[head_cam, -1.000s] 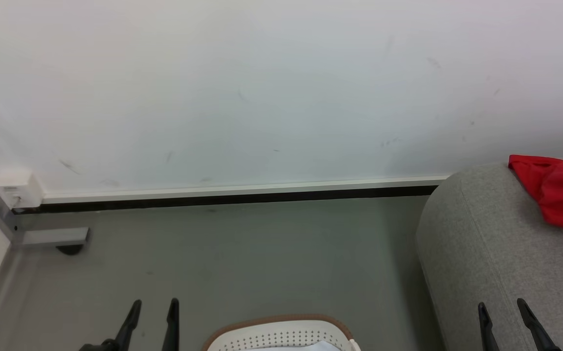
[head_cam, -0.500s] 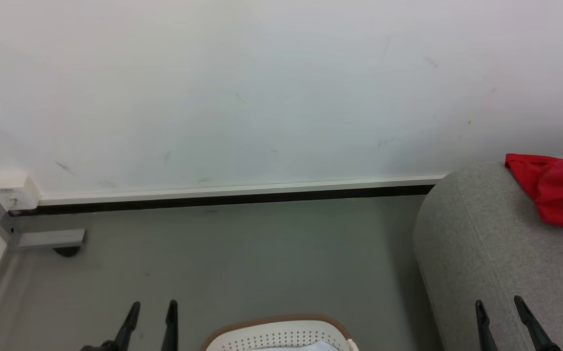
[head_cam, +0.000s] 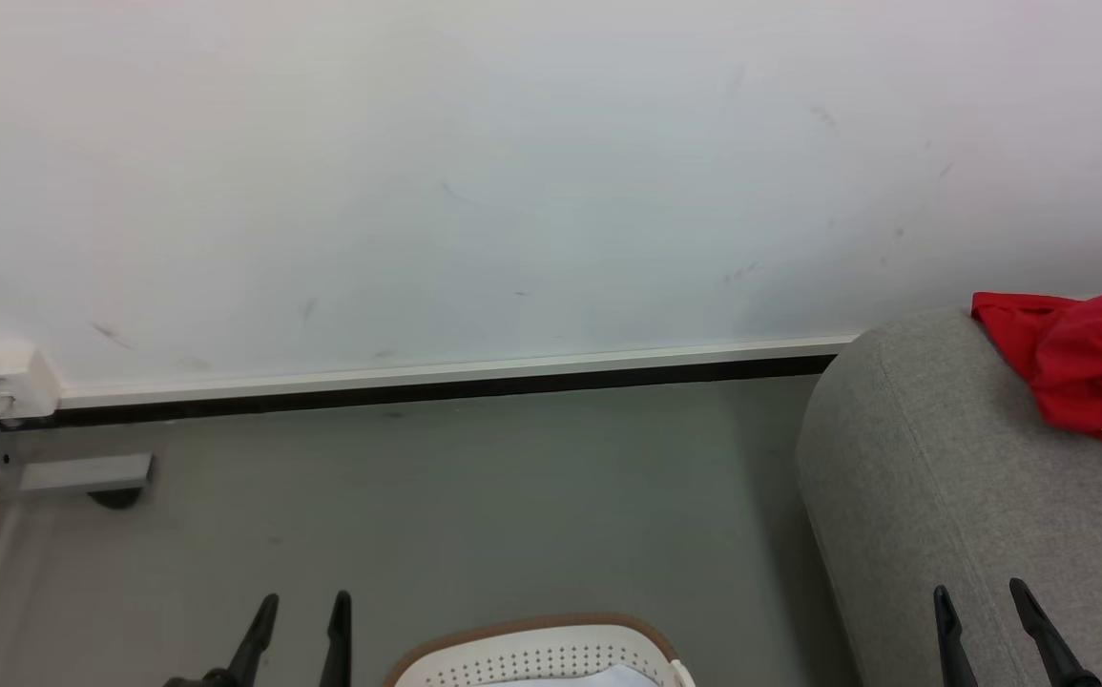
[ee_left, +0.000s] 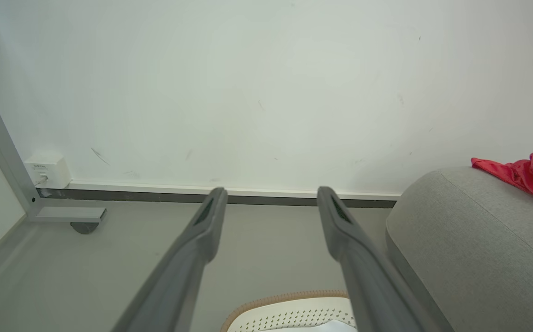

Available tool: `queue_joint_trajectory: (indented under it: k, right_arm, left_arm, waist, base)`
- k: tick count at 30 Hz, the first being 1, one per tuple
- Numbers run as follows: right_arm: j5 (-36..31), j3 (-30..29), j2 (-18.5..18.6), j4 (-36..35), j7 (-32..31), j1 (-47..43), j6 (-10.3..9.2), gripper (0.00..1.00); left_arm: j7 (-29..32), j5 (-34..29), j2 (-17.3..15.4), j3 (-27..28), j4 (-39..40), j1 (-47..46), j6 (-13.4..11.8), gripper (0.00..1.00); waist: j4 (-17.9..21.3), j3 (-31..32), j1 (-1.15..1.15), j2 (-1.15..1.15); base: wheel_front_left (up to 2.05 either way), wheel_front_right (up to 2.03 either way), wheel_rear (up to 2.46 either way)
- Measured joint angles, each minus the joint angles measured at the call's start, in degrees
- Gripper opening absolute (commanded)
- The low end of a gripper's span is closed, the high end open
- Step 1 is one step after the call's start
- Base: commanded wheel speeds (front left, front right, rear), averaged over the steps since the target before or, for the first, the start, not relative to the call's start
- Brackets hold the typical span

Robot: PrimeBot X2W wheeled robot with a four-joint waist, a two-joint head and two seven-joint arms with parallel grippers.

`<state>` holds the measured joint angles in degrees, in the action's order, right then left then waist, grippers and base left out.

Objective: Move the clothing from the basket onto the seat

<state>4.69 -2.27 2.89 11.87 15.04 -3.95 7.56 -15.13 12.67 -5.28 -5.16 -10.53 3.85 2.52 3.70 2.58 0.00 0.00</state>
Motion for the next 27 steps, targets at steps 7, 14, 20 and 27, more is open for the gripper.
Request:
queue_joint_trajectory:
  k: [7,14,20,27]
  right_arm:
    - [0.0,-0.1,0.0,0.0,0.0,0.0,0.0,1.0]
    - [0.0,0.5,0.0,0.4,0.0,0.4,0.0,1.0]
    - [0.0,0.7,0.0,0.6,0.0,0.8,0.0,1.0]
    - [0.0,1.1,0.0,0.8,0.0,0.8,0.0,1.0]
  left_arm:
    - [0.0,-0.6,0.5,0.6,-0.5,-0.1,0.5,1.0]
    - [0.0,-1.1,0.9,0.9,-0.7,-0.1,0.8,1.0]
    - [0.0,-1.5,1.1,1.4,-0.9,-0.2,1.0,1.0]
    - [0.0,-2.0,1.3,1.9,-1.1,-0.2,1.1,1.0]
  waist:
    - [-0.1,0.0,0.0,0.0]
    - [-0.4,-0.1,0.0,0.0]
    - [-0.8,-0.2,0.0,0.0]
    - [-1.1,-0.4,0.0,0.0]
  base:
    - [0.0,0.0,0.0]
    - [0.0,0.0,0.0]
    - [0.0,0.0,0.0]
    - [0.0,0.0,0.0]
